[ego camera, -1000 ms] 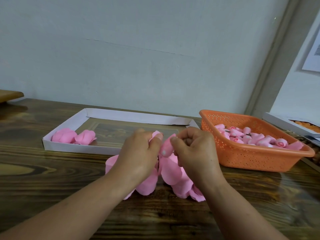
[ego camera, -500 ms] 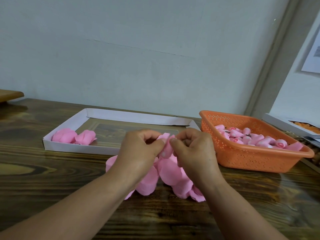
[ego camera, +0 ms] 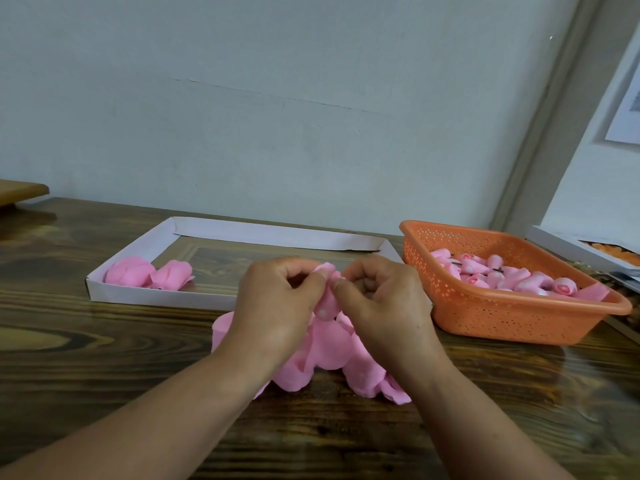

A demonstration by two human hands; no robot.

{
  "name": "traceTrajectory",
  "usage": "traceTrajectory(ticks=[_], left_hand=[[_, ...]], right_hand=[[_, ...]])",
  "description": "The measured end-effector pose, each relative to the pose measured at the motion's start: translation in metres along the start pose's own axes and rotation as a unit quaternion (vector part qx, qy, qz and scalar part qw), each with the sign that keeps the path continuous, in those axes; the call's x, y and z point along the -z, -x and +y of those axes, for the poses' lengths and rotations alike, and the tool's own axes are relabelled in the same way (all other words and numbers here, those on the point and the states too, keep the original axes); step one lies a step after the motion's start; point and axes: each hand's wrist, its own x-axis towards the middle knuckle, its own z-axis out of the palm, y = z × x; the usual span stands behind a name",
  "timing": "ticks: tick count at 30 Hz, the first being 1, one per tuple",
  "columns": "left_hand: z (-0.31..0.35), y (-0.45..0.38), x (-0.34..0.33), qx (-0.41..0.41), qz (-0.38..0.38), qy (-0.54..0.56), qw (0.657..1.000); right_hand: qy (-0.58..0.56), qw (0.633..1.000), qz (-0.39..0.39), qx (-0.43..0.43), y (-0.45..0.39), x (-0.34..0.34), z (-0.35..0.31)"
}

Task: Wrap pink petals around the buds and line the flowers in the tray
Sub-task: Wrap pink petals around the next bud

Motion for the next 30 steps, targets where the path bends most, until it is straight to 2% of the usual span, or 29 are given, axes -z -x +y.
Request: traceTrajectory(ticks=[2, 6, 8, 18, 23, 27, 30], left_hand=[[0.002, 0.002, 0.0, 0.002, -0.031, -0.004, 1.0], [0.003, 0.0, 0.003, 0.079, -0.059, 0.097, 0.99], [0.001, -0.003, 0.004, 0.109, -0.066, 0.114, 0.985], [-0.01, -0.006, 0.009, 0.097, -0.181, 0.107, 0.973], [-0.011, -0.005, 0.007, 0.106, -0.178, 0.118, 0.971], [-0.011, -0.007, 0.008, 0.112, -0.179, 0.12, 0.97], [-0.011, -0.007, 0.007, 0.125, -0.172, 0.146, 0.966]], right_hand=[[-0.001, 1.0, -0.005, -0.002, -0.001, 0.002, 0.001], [-0.029, 0.999, 0.003, -0.029, -0.003, 0.006, 0.003], [-0.04, 0.998, -0.006, -0.038, -0.003, 0.008, 0.004], [-0.094, 0.992, -0.059, -0.053, -0.003, 0.013, 0.001], [-0.116, 0.988, -0.072, -0.078, -0.005, 0.015, 0.003], [-0.118, 0.986, -0.102, -0.066, -0.005, 0.02, 0.001], [-0.132, 0.983, -0.094, -0.083, -0.006, 0.02, 0.001]])
